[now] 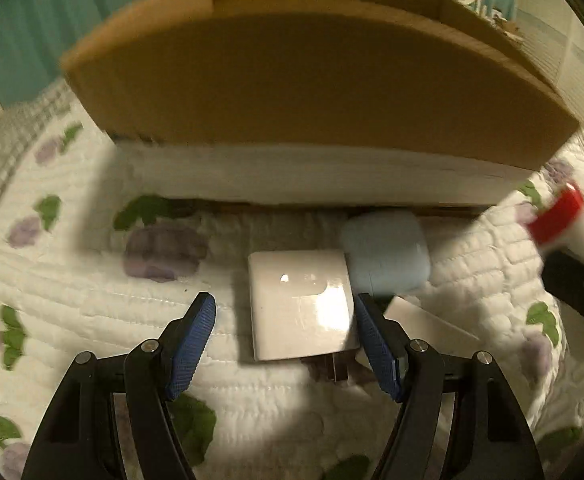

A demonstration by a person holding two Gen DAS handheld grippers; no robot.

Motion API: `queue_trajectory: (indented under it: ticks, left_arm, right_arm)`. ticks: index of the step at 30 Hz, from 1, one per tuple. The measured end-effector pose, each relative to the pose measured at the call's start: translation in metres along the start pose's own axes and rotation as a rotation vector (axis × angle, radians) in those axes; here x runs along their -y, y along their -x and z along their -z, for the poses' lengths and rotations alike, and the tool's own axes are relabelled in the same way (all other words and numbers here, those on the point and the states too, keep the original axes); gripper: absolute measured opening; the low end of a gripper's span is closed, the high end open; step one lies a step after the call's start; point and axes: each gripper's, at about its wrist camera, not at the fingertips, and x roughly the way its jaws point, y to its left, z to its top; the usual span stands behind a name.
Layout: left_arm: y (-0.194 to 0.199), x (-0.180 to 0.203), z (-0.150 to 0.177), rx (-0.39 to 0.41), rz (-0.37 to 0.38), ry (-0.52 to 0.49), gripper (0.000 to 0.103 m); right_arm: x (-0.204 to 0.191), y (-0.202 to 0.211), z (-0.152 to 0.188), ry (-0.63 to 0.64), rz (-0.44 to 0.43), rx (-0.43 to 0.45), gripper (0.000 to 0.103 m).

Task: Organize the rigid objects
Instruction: 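Grasp the red-capped white bottle with the right tool while the left tool grasps the white charger cube, then lower the charger cube and bottle into the box while both tools open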

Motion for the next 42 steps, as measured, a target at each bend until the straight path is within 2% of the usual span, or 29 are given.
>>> queue_trajectory:
  ticks: [3,5,6,13,18,20,24,27,31,35,38,42]
  left_arm:
    - [-0.003,-0.004,0.000,0.000,0.010,0.002,0.070]
    - [0.000,-0.004,0.001,0.003,0.035,-0.012,0.055]
    - [0.003,-0.004,0.002,0.005,0.043,-0.019,0.052]
    - [0.037,-0.020,0.016,0.034,0.081,-0.008,0.052]
    - [0.092,-0.035,0.017,0.133,0.117,0.010,0.052]
    - [0.120,-0.036,0.011,0.199,0.126,-0.007,0.052]
    - [0.161,-0.036,-0.013,0.310,0.125,-0.032,0.052]
    - [0.170,-0.035,-0.043,0.343,0.135,-0.042,0.052]
    - [0.156,-0.031,-0.086,0.360,0.096,-0.086,0.052]
    - [0.119,-0.026,-0.122,0.302,0.093,-0.081,0.052]
    - [0.087,-0.019,-0.134,0.278,0.100,-0.097,0.052]
    - [0.059,-0.007,-0.132,0.253,0.105,-0.160,0.052]
  right_arm:
    - [-0.002,-0.004,0.000,0.010,0.008,-0.013,0.036]
    - [-0.004,-0.006,0.001,0.019,0.019,-0.019,0.036]
    - [-0.006,-0.006,0.001,0.023,0.024,-0.018,0.036]
    - [-0.013,0.014,-0.002,0.026,0.062,0.022,0.036]
    - [-0.024,0.045,-0.009,0.025,0.055,0.074,0.036]
    - [-0.027,0.061,-0.019,0.029,0.051,0.109,0.036]
    - [-0.031,0.081,-0.047,0.055,0.040,0.172,0.036]
    - [-0.029,0.086,-0.077,0.062,0.028,0.228,0.036]
    - [-0.021,0.076,-0.117,0.068,0.030,0.280,0.036]
    - [-0.008,0.049,-0.152,0.080,0.045,0.290,0.036]
    - [0.008,0.026,-0.165,0.067,0.041,0.287,0.036]
    - [0.023,-0.001,-0.163,0.048,0.019,0.251,0.036]
